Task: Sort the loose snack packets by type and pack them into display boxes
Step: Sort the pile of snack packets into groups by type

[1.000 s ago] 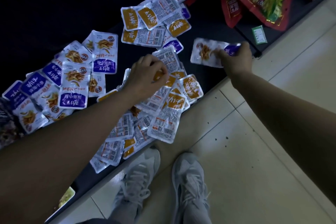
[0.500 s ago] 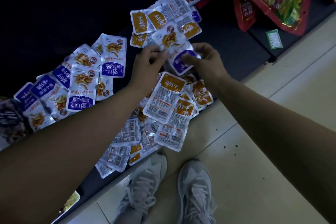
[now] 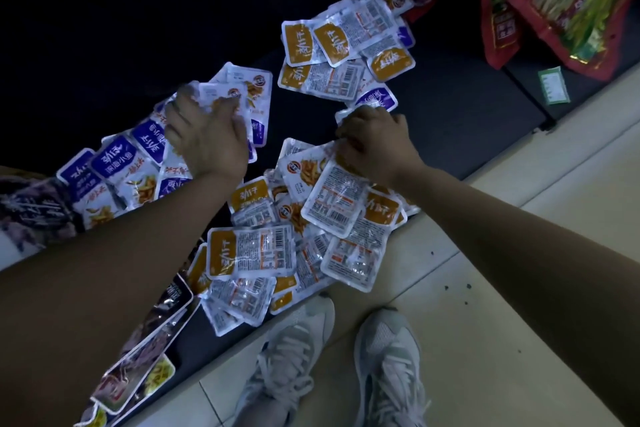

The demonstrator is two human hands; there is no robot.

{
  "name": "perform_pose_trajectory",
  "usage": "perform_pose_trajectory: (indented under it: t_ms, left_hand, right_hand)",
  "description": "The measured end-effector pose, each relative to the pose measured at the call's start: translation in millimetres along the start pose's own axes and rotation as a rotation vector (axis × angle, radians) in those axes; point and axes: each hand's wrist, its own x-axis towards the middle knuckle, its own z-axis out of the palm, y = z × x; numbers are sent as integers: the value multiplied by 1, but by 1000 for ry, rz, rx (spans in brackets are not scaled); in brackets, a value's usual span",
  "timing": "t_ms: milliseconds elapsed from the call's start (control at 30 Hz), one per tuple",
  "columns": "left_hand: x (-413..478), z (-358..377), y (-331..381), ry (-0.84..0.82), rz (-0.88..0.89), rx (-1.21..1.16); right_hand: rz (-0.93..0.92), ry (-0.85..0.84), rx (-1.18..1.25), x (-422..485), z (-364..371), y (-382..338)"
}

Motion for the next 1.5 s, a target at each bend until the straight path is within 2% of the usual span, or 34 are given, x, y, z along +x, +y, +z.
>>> perform_pose_trajectory:
  t_ms: [133,233,333,400,467,567,667,767,967,1167,1367,1433,1500]
  left_hand:
    - [-10,2,10,-94,175,154]
    - [-10,4,16,-107,165,211]
    - [-9,4,22,-108,174,208]
    - [-8,3,26,-71,266,113]
    - [-8,5,34,-79,443,-58]
    - [-10,9,55,-318,583,-294]
    - [-17,16,72,-442,588,-393]
    - [-23,21,77,-459,595,-415]
    - [-26,20,75,-436,630,-351]
    - [-30,21,75,-428,648,-299]
    - [-30,21,78,-460,573,-362]
    - [-29,17,80,-460,517,-428]
    - [-26,9,83,-394,444,-472]
  right_hand:
    - [89,149,-11,14,-2,5]
    - [114,105,-64,16,-2,11]
    - [96,161,-95,13,-4,17]
    - [143,225,-42,13,-8,21]
    - [229,268,40,18,-12,26]
    - [362,267,152,24,-14,28]
    - [537,226,268,27,-14,26]
    - [646,162,363,32,-14,26]
    - [737,63,667,32,-26,20]
    - [848,247,1103,27,-35,38]
    - [830,472,1398,14,-50,43]
    - [807,468,1418,10,-57,39]
    - [782,354,1373,6,-60,32]
